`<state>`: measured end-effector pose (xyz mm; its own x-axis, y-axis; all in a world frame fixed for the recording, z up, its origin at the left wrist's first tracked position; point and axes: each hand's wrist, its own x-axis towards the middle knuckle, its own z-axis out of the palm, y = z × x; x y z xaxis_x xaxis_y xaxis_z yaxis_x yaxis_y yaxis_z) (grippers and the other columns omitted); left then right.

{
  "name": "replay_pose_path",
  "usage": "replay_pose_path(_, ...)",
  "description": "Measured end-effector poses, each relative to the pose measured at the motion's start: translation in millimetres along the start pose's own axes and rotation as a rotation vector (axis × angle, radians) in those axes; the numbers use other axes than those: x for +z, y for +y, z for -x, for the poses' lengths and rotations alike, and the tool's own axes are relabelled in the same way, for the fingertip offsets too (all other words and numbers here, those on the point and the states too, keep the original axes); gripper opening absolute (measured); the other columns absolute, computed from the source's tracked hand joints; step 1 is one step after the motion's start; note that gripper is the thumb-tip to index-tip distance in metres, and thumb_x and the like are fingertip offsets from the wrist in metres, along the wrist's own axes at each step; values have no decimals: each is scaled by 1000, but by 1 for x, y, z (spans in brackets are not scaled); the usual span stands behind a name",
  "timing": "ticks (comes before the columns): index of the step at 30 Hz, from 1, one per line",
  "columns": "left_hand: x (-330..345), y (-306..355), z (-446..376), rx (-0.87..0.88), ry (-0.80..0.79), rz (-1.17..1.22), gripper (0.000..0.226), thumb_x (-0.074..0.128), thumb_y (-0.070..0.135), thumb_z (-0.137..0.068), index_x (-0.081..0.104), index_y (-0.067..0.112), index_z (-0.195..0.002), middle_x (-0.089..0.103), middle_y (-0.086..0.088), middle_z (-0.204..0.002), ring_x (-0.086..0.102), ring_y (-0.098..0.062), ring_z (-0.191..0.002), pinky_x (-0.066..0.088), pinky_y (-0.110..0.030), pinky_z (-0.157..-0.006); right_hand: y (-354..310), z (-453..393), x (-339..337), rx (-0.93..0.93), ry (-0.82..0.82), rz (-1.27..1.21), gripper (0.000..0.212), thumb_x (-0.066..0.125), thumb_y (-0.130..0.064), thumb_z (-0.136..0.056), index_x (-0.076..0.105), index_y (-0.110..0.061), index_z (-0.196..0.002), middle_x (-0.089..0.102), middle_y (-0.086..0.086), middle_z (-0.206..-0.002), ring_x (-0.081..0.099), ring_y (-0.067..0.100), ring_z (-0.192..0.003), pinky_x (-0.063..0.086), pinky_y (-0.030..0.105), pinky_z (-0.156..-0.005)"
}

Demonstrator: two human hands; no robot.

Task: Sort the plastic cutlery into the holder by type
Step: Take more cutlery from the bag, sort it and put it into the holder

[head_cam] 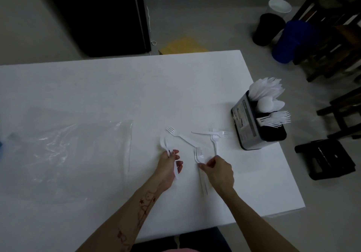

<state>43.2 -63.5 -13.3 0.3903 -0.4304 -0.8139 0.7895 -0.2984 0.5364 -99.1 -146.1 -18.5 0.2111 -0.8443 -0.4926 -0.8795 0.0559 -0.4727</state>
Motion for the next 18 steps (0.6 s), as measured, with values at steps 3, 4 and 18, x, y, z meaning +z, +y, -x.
replay_pose_path(3, -3, -6, 3, 22, -42, -100, 17, 39, 9, -101, 55, 10, -97, 56, -7, -90, 54, -16, -73, 48, -24, -68, 3, -2, 3, -12, -56, 6, 27, 76, -43, -79, 62, -20, -84, 65, -4, -82, 62, 15, -75, 46, 27, -65)
replay_pose_path(4, -5, -7, 5, 31, -66, -120, 16, 39, 9, -101, 54, 8, -101, 59, -8, -95, 57, -18, -77, 50, -25, -71, 3, -3, 3, -18, -67, -5, 25, 77, -41, -79, 64, -20, -84, 67, -3, -82, 63, 15, -75, 49, 28, -66)
replay_pose_path(18, -21, -23, 20, 97, -397, -377, 29, 42, 9, -100, 50, 19, -126, 66, -7, -117, 66, -21, -98, 51, -37, -90, -46, 9, -14, 10, -323, -409, 22, 82, -29, -78, 75, -9, -75, 73, 0, -69, 67, 7, -58, 40, 9, -41)
